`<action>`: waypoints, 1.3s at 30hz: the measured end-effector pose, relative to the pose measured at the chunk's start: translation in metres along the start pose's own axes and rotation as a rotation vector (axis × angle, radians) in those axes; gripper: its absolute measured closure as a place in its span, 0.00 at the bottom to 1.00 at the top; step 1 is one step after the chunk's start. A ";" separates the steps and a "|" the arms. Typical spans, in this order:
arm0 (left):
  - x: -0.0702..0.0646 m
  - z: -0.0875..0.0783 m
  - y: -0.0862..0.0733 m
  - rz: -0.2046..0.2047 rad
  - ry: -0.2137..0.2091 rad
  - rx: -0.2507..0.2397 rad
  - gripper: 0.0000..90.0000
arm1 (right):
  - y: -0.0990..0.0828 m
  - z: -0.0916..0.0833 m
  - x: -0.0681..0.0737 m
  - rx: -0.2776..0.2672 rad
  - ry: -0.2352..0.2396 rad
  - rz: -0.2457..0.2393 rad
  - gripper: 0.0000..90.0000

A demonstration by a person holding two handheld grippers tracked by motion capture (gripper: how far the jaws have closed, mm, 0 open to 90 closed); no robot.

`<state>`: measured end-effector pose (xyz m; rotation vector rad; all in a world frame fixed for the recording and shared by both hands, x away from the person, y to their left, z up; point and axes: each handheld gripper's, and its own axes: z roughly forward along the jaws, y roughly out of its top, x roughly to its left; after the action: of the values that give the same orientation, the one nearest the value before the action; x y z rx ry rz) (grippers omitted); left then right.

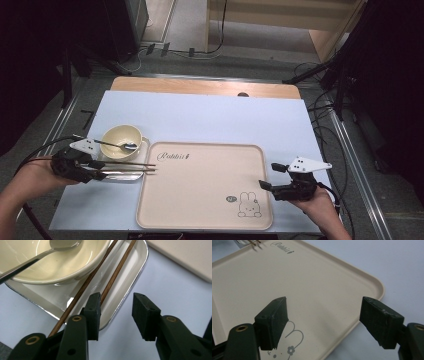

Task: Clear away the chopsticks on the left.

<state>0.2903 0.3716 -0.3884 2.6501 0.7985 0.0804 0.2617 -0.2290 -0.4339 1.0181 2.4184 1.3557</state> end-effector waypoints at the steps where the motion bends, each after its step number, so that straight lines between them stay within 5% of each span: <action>1: 0.002 0.002 0.001 0.008 0.013 0.014 0.71 | 0.000 0.000 0.000 0.002 0.001 -0.005 0.25; 12: 0.005 0.015 0.008 0.091 0.046 0.090 0.79 | 0.000 0.000 0.000 0.002 -0.001 -0.004 0.25; 25: 0.006 0.027 0.015 0.149 0.066 0.125 0.81 | 0.000 0.001 0.000 0.002 0.001 -0.007 0.25; 35: 0.005 0.033 0.017 0.173 0.034 0.149 0.88 | 0.000 0.000 0.000 0.003 -0.002 -0.004 0.25; 39: 0.005 0.033 0.019 0.200 -0.010 0.151 0.92 | -0.001 0.000 -0.001 0.004 -0.012 0.000 0.25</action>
<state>0.3096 0.3491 -0.4125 2.8647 0.5538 0.0608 0.2624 -0.2297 -0.4347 1.0241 2.4133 1.3415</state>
